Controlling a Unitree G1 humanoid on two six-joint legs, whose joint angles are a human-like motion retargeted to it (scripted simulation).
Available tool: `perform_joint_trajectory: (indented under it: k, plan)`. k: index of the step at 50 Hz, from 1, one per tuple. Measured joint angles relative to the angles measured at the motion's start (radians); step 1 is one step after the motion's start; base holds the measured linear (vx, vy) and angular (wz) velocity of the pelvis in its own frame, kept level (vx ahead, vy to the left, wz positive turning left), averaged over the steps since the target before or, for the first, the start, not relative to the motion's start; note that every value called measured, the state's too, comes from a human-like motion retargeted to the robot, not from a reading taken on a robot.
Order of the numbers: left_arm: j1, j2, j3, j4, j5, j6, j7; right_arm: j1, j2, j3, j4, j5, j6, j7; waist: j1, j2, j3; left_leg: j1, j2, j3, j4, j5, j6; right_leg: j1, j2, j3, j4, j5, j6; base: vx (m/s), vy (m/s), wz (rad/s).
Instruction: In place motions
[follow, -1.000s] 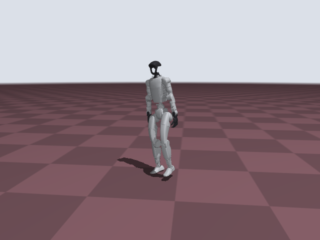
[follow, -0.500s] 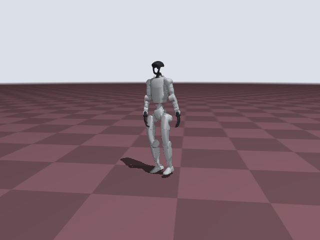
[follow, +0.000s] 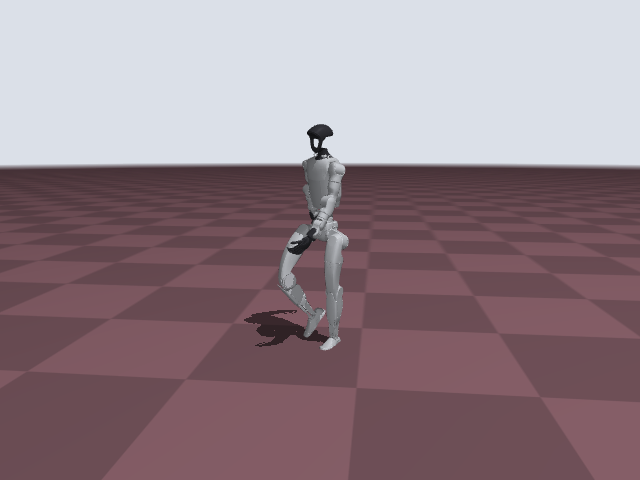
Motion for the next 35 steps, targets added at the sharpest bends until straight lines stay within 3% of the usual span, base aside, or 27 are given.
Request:
perform_joint_trajectory:
  k: [2, 6, 8, 10, 12, 14, 16, 18, 22, 27, 32, 35]
  plan:
    - [0.0, -0.017, -0.002, 0.024, -0.028, -0.002, -0.012, 0.022, 0.009, -0.026, -0.023, 0.011, -0.002, 0.009, 0.033, -0.005, -0.011, 0.017, -0.008, 0.01, -0.004, -0.008, -0.003, 0.084, 0.04, 0.02, -0.138, 0.01, 0.007, 0.08, 0.0, -0.56]
    - [0.045, -0.03, -0.001, 0.116, -0.062, 0.017, -0.016, 0.037, 0.035, -0.033, -0.089, 0.033, -0.016, 0.035, 0.062, -0.014, -0.036, 0.046, -0.037, 0.018, -0.009, -0.02, -0.011, 0.307, 0.132, 0.108, -0.556, 0.081, 0.093, 0.03, 0.0, -0.19]
    - [0.086, -0.021, -0.001, 0.169, -0.053, 0.029, -0.012, 0.02, 0.053, -0.012, -0.116, 0.038, -0.021, 0.032, 0.051, -0.024, -0.041, 0.055, -0.058, 0.014, 0.007, -0.032, -0.016, 0.428, 0.131, 0.093, -0.752, -0.031, 0.084, -0.01, 0.02, 0.1]
    - [0.14, -0.006, 0.009, 0.226, -0.024, 0.044, 0.001, -0.015, 0.079, 0.042, -0.122, 0.049, -0.024, 0.019, 0.056, -0.045, -0.047, 0.067, -0.08, 0.031, 0.039, -0.051, -0.022, 0.532, 0.119, 0.0, -0.896, -0.15, 0.027, 0.0, -0.03, -0.27]
    - [0.217, -0.003, 0.021, 0.272, 0.012, 0.057, 0.031, -0.059, 0.118, 0.104, -0.109, 0.062, -0.014, 0.001, 0.108, -0.057, -0.062, 0.053, -0.079, 0.082, 0.103, -0.055, -0.031, 0.564, 0.096, 0.039, -0.987, -0.159, 0.011, -0.02, -0.11, -1.05]
    - [0.297, -0.008, 0.025, 0.315, 0.019, 0.061, 0.078, -0.116, 0.171, 0.162, -0.108, 0.084, -0.003, -0.023, 0.169, -0.078, -0.056, 0.009, -0.071, 0.133, 0.225, 0.003, -0.045, 0.576, 0.07, 0.085, -1.03, -0.135, 0.022, -0.12, -0.06, -0.95]
    - [0.347, -0.003, 0.031, 0.358, -0.013, 0.065, 0.119, -0.199, 0.228, 0.235, -0.139, 0.112, -0.007, -0.018, 0.2, -0.105, -0.026, -0.094, -0.033, 0.157, 0.429, 0.133, -0.076, 0.57, 0.033, 0.101, -1.05, -0.116, 0.029, -0.51, -0.09, -0.32]
    - [0.389, 0.004, 0.054, 0.396, -0.048, 0.066, 0.154, -0.281, 0.279, 0.329, -0.204, 0.109, -0.019, 0.025, 0.211, -0.129, -0.012, -0.242, -0.01, 0.148, 0.64, 0.243, -0.033, 0.546, 0.002, 0.106, -1.06, -0.105, 0.03, -0.5, -0.04, 0.01]
    - [0.478, 0.002, 0.081, 0.457, -0.023, 0.085, 0.167, -0.415, 0.326, 0.47, -0.337, 0.002, -0.043, 0.182, 0.261, -0.142, -0.005, -0.469, 0.05, 0.167, 0.988, 0.148, 0.031, 0.534, -0.011, 0.114, -1.092, -0.072, 0.012, -0.21, 0.05, -0.12]
    - [0.608, -0.011, 0.134, 0.461, 0.019, 0.097, 0.147, -0.522, 0.366, 0.528, -0.415, -0.072, -0.084, 0.14, 0.331, -0.148, -0.009, -0.593, 0.057, 0.178, 1.134, 0.093, 0.047, 0.511, -0.026, 0.148, -1.077, -0.069, 0.001, -0.02, 0.04, -0.24]
    - [0.644, 0.004, 0.169, 0.461, 0.019, 0.11, 0.134, -0.556, 0.392, 0.516, -0.449, 0.02, -0.075, 0.177, 0.337, -0.146, 0.001, -0.494, 0.046, 0.216, 1.047, 0.088, 0.03, 0.534, -0.038, 0.128, -1.069, -0.087, -0.001, 0.02, 0.03, 0.15]
    - [0.642, 0.03, 0.157, 0.461, 0.03, 0.104, 0.144, -0.525, 0.39, 0.511, -0.459, 0.041, -0.079, 0.175, 0.325, -0.139, -0.026, -0.367, 0.026, 0.233, 0.888, 0.095, 0.02, 0.555, -0.033, 0.099, -1.076, -0.1, 0.007, 0.2, 0.03, 0.45]
